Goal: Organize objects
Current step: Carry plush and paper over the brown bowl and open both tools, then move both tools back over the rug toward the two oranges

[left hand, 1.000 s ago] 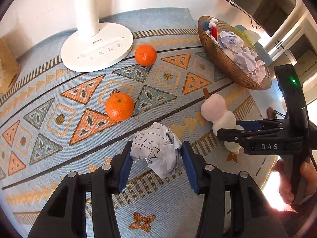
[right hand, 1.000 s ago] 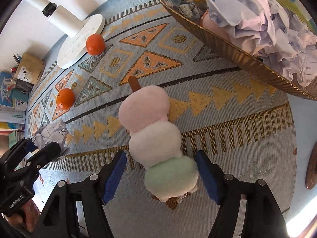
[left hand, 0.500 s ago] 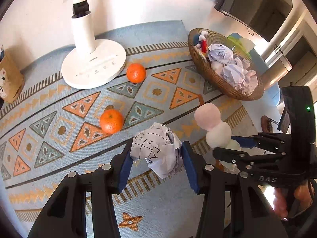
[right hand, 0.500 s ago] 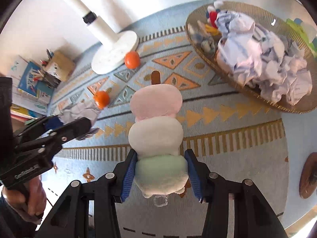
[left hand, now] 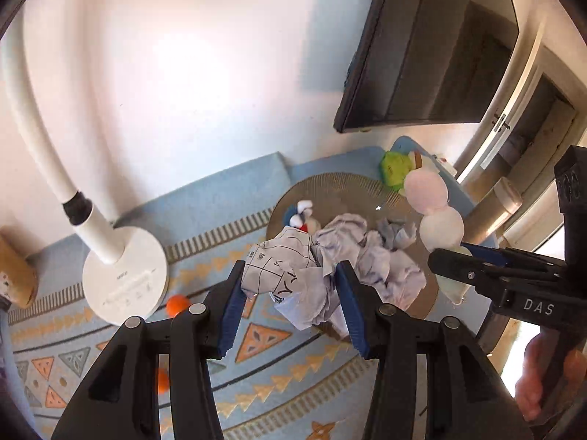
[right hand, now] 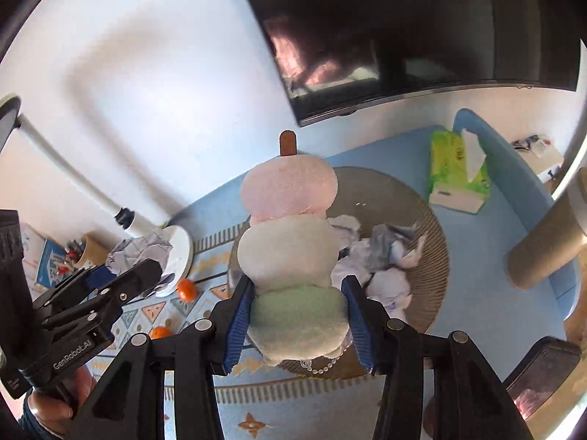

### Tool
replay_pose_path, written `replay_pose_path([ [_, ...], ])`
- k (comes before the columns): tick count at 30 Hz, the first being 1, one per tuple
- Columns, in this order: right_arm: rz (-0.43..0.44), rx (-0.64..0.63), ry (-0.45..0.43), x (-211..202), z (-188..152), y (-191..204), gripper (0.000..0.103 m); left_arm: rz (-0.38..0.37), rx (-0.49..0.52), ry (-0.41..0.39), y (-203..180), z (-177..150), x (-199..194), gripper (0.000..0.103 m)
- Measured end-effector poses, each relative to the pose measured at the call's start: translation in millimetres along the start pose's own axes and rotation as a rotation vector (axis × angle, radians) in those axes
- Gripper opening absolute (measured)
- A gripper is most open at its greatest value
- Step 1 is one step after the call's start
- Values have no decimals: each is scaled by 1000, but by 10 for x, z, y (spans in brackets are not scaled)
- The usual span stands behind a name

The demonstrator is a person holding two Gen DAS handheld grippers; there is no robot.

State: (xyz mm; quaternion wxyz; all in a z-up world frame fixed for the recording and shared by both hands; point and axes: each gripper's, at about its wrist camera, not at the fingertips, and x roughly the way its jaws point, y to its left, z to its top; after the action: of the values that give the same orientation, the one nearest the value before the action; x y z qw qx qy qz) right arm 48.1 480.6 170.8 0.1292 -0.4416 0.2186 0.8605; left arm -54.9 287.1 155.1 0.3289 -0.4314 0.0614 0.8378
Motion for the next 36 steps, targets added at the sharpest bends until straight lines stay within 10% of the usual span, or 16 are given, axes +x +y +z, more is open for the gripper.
replay_pose_path([
  [8,-30,46,50,302,288,-311,60,6,50,-22,-444,382,314,47],
  [12,-22,59,93,449,230,-413,68,12,-8,4,-443,375,471,82],
  [36,51,1,290,478,-1299,912,71,5,-271,211,812,-1103,-104,83],
])
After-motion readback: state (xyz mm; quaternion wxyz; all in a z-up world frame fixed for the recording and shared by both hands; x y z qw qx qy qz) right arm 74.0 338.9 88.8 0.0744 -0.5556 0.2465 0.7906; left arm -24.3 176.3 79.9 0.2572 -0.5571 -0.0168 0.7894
